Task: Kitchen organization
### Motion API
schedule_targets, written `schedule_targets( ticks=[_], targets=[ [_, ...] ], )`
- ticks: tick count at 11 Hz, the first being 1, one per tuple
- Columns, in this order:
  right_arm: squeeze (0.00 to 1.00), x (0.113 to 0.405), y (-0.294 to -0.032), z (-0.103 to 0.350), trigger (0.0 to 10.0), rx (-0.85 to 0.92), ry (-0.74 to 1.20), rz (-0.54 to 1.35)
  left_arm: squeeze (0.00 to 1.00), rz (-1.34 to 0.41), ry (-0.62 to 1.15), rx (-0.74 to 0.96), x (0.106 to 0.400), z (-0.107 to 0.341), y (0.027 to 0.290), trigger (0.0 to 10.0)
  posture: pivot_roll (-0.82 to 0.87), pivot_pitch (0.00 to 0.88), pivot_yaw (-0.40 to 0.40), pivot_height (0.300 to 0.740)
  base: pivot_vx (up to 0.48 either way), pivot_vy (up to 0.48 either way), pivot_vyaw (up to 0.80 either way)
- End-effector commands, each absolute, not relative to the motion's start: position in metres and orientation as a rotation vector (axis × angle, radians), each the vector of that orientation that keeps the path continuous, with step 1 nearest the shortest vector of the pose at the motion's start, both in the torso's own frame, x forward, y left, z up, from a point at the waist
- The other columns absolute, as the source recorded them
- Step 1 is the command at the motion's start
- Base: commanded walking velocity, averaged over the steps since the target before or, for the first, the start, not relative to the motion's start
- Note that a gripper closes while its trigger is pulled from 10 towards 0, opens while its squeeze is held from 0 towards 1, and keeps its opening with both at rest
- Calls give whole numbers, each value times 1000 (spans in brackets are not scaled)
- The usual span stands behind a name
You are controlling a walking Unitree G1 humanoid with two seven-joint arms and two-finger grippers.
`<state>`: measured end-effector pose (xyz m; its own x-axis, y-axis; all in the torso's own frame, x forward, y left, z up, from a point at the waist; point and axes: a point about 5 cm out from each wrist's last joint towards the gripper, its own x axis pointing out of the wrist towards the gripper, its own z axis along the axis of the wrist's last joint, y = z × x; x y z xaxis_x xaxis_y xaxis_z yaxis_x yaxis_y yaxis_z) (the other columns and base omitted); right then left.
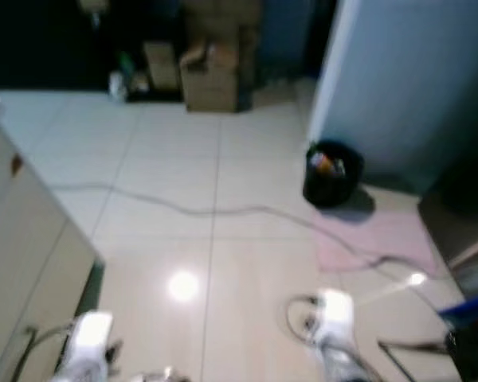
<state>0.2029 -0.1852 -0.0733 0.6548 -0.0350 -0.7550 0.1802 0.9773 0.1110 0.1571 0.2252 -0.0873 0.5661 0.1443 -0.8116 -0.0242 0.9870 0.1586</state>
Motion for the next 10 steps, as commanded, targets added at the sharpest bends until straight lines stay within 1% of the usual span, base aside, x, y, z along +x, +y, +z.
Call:
schedule_targets(
  ticks=[1, 3, 10],
  targets=[
    [0, 196, -198, -75, 10000, 170, 861, -156, 0, 90, 948, 119, 163, -86, 218, 10000, 60, 83, 23, 740, 398, 0, 0],
    [0, 197, -197, -75, 10000, 168, 860, -152, 0, 93, 947, 121, 163, -86, 219, 10000, 61, 86, 26, 740, 394, 0, 0],
    [0, 195, -197, -76, 10000, 167, 866, -152, 0, 99, 942, 111, 164, -86, 220, 10000, 59, 96, 28, 740, 0, 0, 0]
  ],
)
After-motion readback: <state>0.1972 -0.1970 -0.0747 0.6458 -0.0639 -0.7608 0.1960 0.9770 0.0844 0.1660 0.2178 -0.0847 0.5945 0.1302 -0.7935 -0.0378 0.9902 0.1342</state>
